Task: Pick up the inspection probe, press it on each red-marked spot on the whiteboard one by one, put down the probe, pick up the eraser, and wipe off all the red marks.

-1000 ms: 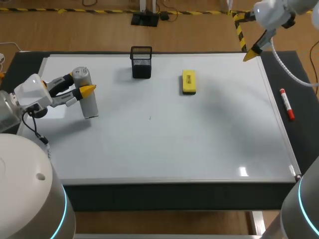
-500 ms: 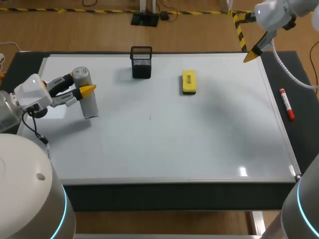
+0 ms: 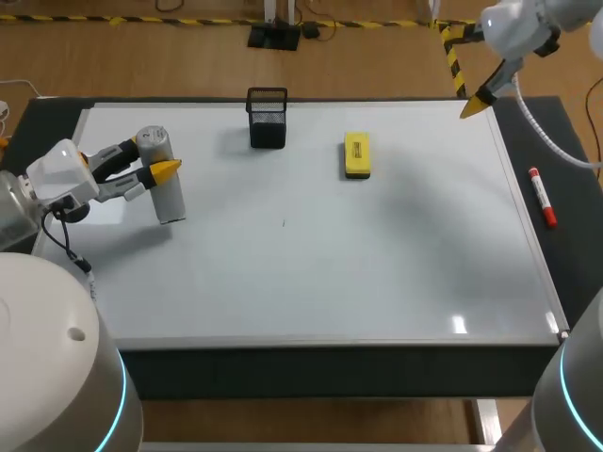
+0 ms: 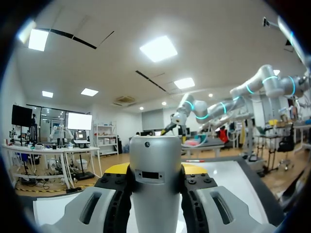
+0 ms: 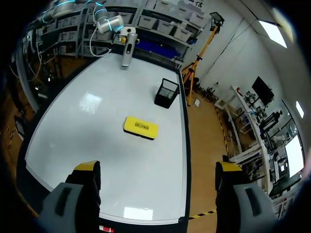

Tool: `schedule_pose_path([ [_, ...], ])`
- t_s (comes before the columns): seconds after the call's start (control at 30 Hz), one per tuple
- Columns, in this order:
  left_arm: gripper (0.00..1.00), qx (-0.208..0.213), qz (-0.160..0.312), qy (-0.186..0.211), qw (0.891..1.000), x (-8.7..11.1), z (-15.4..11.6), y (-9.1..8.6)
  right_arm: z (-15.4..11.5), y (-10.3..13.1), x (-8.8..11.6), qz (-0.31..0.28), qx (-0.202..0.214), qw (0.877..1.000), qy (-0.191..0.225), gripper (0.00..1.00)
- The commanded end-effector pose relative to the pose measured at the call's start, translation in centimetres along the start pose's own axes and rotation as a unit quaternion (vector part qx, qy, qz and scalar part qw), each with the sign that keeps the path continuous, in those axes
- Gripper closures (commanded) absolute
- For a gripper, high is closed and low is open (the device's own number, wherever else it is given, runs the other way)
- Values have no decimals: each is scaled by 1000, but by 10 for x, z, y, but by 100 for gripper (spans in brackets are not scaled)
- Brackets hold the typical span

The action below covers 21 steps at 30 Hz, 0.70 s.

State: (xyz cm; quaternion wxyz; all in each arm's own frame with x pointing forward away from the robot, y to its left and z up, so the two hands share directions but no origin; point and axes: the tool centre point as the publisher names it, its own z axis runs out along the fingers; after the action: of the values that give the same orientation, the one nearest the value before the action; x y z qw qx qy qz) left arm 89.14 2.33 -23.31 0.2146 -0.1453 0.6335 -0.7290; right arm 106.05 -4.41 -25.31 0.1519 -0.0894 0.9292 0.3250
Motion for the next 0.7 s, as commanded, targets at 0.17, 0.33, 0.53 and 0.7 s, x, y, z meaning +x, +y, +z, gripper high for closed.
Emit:
schedule_pose_path([
  [0.17,100,19,10,17,1000,-33,26,-19,0,0,0,-1,2,1000,1,0],
  [0.33,100,14,29,31,999,-54,41,-38,0,0,0,-1,2,1000,1,0],
  [0.53,100,29,30,69,997,-78,68,-60,0,0,0,-1,2,1000,1,0],
  [0.7,100,34,38,95,994,-88,92,-74,0,0,0,-1,2,1000,1,0],
])
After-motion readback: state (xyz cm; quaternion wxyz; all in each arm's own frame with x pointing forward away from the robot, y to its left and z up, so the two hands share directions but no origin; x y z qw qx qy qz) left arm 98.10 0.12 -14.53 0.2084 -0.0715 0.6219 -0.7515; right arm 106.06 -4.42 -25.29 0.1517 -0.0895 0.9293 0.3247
